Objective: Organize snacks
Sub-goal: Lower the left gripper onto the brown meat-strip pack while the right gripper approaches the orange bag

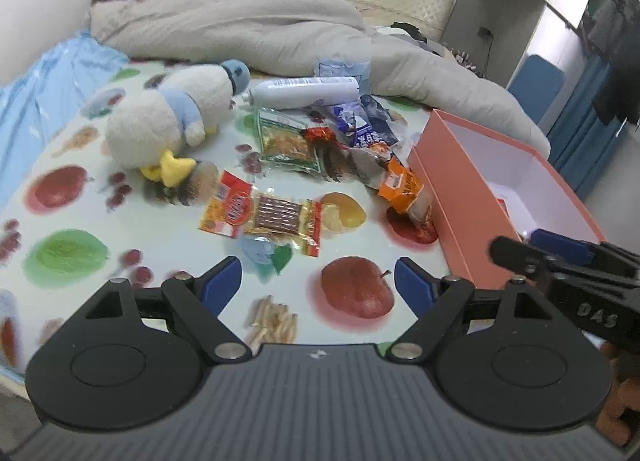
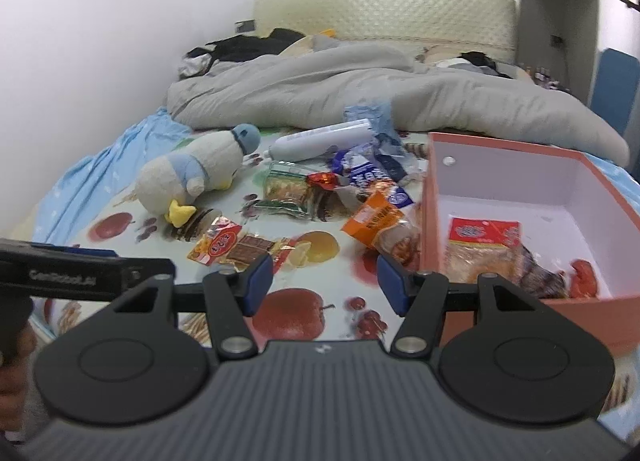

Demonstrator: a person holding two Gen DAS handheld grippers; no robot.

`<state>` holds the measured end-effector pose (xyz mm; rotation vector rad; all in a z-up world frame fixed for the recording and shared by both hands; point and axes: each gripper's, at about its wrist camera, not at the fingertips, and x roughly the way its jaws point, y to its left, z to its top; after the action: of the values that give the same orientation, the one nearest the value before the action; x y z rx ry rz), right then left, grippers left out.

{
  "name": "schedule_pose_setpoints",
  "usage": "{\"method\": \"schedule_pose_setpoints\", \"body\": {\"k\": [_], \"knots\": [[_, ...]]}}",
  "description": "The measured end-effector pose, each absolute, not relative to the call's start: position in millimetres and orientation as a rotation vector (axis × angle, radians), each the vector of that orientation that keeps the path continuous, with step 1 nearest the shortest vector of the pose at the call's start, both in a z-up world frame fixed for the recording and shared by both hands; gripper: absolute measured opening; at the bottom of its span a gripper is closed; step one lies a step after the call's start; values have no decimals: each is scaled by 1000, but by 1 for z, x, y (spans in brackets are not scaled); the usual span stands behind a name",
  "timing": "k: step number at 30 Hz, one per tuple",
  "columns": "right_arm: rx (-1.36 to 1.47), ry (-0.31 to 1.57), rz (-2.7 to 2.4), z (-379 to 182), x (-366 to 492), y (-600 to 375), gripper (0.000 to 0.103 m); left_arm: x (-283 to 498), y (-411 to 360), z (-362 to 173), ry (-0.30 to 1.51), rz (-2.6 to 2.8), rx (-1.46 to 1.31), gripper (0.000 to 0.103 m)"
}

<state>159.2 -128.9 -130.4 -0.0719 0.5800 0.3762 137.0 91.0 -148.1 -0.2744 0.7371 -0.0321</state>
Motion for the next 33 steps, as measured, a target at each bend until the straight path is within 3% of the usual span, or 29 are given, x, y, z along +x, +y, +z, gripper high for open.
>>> {"method": "schedule_pose_setpoints", "body": {"k": [18,33], "knots": [[-174,691,352,-195,256,-90,59,243,122,-219,824,-70,-262,82],[-505,639,222,-239,317,-58,57,311,111,-271,865,-131,-68,82]]}}
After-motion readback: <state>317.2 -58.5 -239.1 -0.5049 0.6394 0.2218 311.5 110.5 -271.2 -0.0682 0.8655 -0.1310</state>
